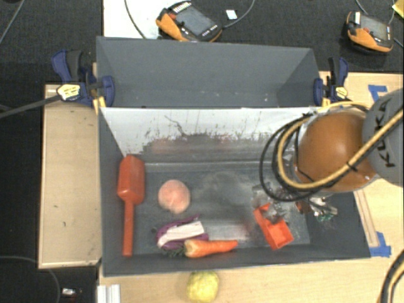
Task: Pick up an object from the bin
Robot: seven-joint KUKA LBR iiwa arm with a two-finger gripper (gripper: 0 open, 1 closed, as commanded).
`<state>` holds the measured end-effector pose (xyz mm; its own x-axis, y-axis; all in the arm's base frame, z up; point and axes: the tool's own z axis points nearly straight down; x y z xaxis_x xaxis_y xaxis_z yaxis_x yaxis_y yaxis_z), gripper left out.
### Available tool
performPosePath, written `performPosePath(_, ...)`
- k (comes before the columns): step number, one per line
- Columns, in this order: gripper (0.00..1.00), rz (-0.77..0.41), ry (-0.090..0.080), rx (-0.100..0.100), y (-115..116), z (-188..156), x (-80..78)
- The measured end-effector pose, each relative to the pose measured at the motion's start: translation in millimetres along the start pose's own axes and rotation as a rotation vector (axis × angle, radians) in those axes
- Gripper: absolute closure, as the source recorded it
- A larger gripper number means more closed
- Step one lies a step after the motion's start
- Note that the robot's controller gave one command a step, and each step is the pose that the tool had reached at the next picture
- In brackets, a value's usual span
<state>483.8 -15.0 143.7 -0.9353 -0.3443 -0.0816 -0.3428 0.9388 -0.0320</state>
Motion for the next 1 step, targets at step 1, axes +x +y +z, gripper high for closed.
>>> performPosePath(1,1.0,0.002,-0.005,0.002,-1.2,-27.1,-3.5)
